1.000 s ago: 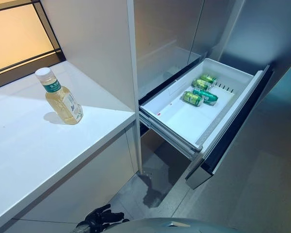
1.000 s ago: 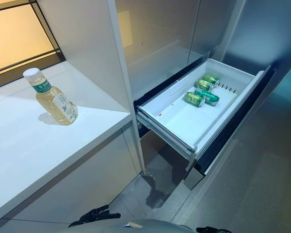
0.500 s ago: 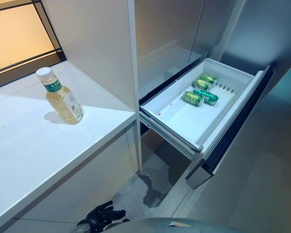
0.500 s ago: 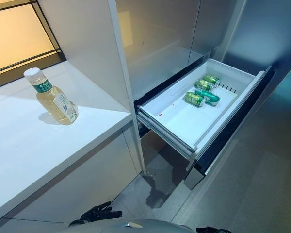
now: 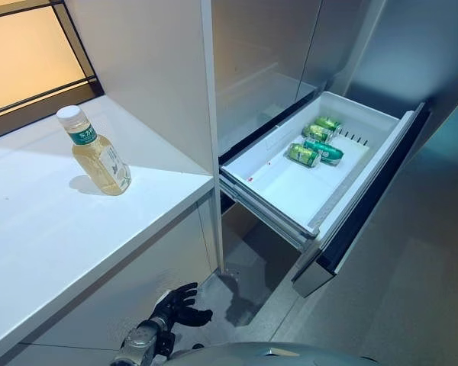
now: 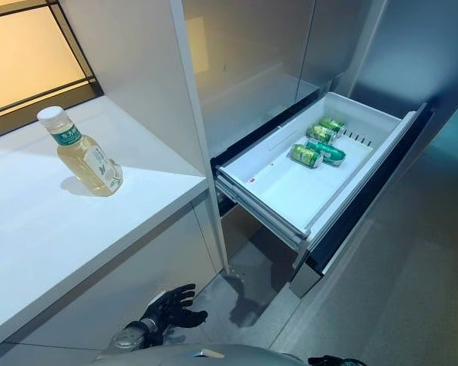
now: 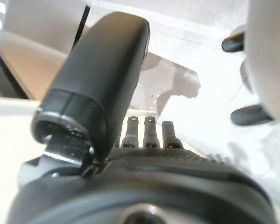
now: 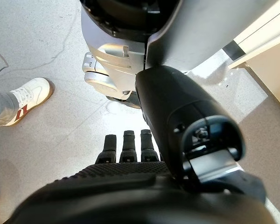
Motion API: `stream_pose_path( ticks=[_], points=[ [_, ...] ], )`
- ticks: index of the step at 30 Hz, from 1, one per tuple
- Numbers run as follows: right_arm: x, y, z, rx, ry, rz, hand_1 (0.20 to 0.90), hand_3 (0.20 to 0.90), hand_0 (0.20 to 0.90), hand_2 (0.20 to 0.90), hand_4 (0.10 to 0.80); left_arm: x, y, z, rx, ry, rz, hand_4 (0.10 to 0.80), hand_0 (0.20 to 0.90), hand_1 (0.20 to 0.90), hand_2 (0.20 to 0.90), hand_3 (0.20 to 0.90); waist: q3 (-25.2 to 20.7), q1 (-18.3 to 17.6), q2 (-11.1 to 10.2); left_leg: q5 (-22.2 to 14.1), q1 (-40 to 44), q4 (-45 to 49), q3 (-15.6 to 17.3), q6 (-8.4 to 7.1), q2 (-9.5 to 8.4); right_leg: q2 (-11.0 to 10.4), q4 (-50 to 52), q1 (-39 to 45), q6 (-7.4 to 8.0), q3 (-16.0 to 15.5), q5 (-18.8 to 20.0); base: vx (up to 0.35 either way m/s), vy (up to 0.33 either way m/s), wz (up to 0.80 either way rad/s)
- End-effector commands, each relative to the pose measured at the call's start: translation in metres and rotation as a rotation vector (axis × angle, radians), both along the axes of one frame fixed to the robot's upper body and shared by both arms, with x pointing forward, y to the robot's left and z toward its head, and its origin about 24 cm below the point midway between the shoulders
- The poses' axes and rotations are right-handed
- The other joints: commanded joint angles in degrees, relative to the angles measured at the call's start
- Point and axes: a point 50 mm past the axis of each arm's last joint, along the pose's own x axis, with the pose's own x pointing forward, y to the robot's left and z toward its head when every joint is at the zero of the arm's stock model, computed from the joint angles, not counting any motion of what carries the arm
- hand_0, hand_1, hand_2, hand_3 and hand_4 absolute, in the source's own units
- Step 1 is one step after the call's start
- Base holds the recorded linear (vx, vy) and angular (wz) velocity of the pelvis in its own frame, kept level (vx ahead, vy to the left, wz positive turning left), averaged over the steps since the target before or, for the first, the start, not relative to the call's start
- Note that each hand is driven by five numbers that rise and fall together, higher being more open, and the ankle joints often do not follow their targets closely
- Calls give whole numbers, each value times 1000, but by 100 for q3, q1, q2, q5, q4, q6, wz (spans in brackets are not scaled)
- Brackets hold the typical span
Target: Put drinks into fridge and close the fridge
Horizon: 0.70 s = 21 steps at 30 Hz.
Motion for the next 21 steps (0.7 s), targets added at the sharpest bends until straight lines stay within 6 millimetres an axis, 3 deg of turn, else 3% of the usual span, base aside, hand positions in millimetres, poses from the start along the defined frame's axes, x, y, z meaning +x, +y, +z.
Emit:
stream_pose_path(
  ticks=[1,12,19,21],
  points=[
    [12,10,0,57,0,84,900,900,900,900,800,54,-16,30,-6,-255,-134,800,900,900,900,900,-6,18,49,-326,-65,43,285,404,-318,-30,313,-536,308,204,367,0,0,0],
    [19,3,3,46,-15,114,900,900,900,900,800,103,-38,87,-136,-485,-300,800,900,900,900,900,24,24,91,-312,-88,33,279,404,-313,-53,340,-566,338,163,376,0,0,0],
    [22,5,3,44,-17,120,900,900,900,900,800,113,-61,118,-429,-547,-390,800,900,900,900,900,15,37,101,-315,-83,26,242,418,-320,-56,348,-560,334,151,378,0,0,0],
    [23,6,3,44,-16,123,900,900,900,900,800,116,-73,135,-547,-581,-431,800,900,900,900,900,20,45,105,-332,-73,26,241,430,-314,-62,348,-547,322,139,366,0,0,0]
  ],
)
